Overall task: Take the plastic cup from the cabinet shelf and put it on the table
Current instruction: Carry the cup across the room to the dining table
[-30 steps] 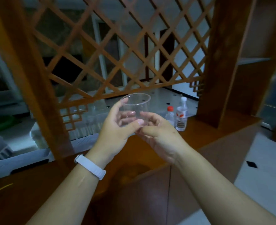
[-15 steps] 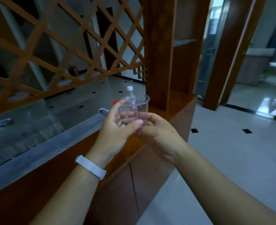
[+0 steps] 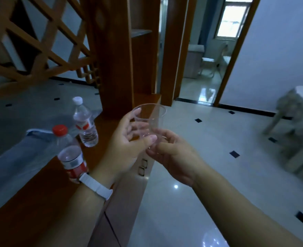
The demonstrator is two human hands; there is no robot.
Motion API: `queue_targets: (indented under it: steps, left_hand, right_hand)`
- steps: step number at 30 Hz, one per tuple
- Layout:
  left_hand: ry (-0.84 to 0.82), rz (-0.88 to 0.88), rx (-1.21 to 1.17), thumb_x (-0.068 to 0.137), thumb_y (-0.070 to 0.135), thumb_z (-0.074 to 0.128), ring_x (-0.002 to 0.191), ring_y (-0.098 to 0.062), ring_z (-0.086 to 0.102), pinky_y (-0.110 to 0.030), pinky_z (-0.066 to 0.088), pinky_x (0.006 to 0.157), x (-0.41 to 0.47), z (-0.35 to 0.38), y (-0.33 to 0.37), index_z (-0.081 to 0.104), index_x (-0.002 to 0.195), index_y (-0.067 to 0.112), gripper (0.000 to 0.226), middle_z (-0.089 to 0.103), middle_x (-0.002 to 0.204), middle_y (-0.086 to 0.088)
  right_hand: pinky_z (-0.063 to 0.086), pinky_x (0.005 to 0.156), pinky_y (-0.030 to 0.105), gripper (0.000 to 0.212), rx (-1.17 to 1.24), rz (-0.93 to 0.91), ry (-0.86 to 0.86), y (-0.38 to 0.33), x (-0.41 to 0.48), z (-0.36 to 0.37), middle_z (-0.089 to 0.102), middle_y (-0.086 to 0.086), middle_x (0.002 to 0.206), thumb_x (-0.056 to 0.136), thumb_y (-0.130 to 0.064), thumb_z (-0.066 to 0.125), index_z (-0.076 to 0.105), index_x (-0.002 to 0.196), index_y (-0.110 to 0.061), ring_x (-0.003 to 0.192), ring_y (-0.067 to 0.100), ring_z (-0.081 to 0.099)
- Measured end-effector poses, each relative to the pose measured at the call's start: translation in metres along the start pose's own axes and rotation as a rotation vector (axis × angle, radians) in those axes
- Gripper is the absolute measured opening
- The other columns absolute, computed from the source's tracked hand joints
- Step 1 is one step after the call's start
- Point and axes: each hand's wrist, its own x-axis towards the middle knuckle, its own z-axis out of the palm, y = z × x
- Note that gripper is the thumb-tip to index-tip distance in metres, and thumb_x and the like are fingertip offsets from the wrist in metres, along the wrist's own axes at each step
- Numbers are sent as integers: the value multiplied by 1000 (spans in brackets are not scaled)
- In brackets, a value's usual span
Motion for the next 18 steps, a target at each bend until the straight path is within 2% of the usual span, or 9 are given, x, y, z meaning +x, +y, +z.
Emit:
queue_targets:
  steps: [3, 7, 10, 13, 16, 18]
  left_hand:
    - [-88, -9, -42, 73, 20, 73, 110, -15, 64, -33, 56, 83, 19, 15, -11, 44, 120, 51, 63, 62, 117, 1]
    - [-195, -26, -52, 76, 20, 75, 111, -13, 63, -28, 56, 84, 43, 43, -26, 41, 127, 47, 67, 59, 121, -1]
    - [-265, -54, -68, 74, 23, 76, 114, -16, 61, -33, 56, 86, 62, 68, -38, 40, 135, 42, 73, 58, 124, -3]
    - [-328, -68, -71, 72, 25, 74, 116, -17, 60, -35, 55, 87, 81, 100, -49, 42, 130, 46, 70, 58, 122, -2]
    - [-352, -81, -81, 71, 19, 72, 113, -15, 61, -36, 56, 87, 101, 139, -58, 43, 123, 47, 66, 59, 120, -2]
    - [-364, -92, -73, 71, 18, 75, 113, -16, 61, -36, 55, 89, 115, 166, -64, 44, 123, 46, 67, 59, 121, -6]
  right_hand:
    - [47, 104, 43, 50, 129, -1, 43, 0, 0, -20, 70, 15, 115, 79, 10, 58, 56, 127, -7, 107, 29, 67]
    - [49, 99, 36, 49, 307, -33, 107, -2, -3, -47, 75, 10, 99, 71, 8, 54, 61, 116, -8, 90, 20, 72]
    - [52, 95, 35, 58, 441, -60, 172, -5, -2, -76, 74, 10, 91, 67, 9, 54, 54, 124, -4, 80, 19, 72]
    - [52, 97, 37, 67, 499, -78, 233, -11, 0, -108, 70, 14, 99, 66, 8, 56, 50, 132, -1, 84, 22, 70]
    - [54, 95, 37, 66, 532, -91, 287, -20, 5, -145, 65, 20, 112, 67, 6, 59, 50, 132, 0, 96, 28, 67]
    - [54, 95, 38, 66, 543, -102, 322, -30, 9, -173, 63, 23, 113, 65, 7, 58, 50, 131, 1, 101, 32, 63]
